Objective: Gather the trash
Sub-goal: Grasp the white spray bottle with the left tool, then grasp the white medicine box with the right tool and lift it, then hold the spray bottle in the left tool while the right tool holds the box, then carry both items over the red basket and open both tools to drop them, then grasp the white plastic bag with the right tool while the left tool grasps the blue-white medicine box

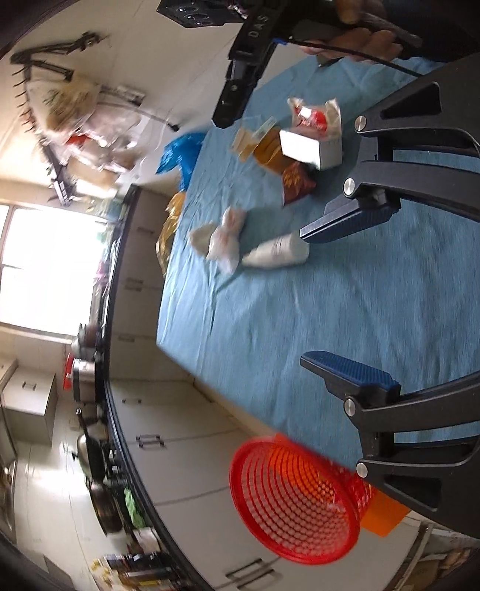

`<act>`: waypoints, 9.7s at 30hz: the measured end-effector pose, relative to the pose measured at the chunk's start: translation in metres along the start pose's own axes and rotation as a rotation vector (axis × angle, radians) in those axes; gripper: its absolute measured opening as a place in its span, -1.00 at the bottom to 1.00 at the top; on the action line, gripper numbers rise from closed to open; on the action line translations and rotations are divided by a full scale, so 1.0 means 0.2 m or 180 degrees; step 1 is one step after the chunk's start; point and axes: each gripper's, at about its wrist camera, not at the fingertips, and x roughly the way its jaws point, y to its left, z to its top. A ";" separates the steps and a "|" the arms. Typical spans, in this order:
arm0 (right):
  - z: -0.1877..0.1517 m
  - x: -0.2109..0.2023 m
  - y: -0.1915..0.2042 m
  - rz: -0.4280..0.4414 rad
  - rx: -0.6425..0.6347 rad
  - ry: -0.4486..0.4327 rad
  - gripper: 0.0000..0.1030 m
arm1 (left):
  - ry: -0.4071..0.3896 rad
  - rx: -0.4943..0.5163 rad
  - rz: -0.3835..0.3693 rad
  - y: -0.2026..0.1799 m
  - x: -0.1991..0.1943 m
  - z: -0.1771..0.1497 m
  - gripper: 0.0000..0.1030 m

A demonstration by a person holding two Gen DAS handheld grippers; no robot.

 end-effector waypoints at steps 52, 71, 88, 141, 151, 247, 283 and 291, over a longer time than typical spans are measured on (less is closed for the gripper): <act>-0.08 0.36 -1.02 0.0050 0.2956 0.0368 -0.44 | 0.0540 -0.0060 0.0013 -0.16 0.77 0.15 -0.44; 0.08 0.04 -0.23 0.0042 0.0600 -0.0405 -0.72 | -0.0195 0.0018 0.0017 -0.21 0.56 0.20 -0.44; 0.01 0.13 -0.13 0.0030 0.0255 -0.0247 -0.72 | -0.0234 0.0092 0.0098 -0.22 0.55 0.20 -0.45; -0.02 0.19 -0.08 0.0145 0.0101 -0.0124 -0.72 | -0.0204 0.0192 0.0209 -0.22 0.58 0.19 -0.45; -0.02 0.19 -0.09 0.0151 0.0114 -0.0121 -0.72 | -0.0198 0.0194 0.0233 -0.23 0.59 0.19 -0.45; -0.07 0.61 1.14 0.0893 -0.0485 0.0533 -0.72 | -0.0595 -0.1163 0.0773 1.02 -0.24 -0.08 -0.44; -0.11 0.40 0.74 0.0642 -0.0035 0.0379 -0.31 | -0.0363 -0.0710 0.0311 0.60 -0.10 -0.02 0.15; -0.15 0.08 0.34 0.0410 0.0306 0.0127 -0.31 | -0.0185 -0.0255 0.0129 0.25 0.00 -0.02 0.17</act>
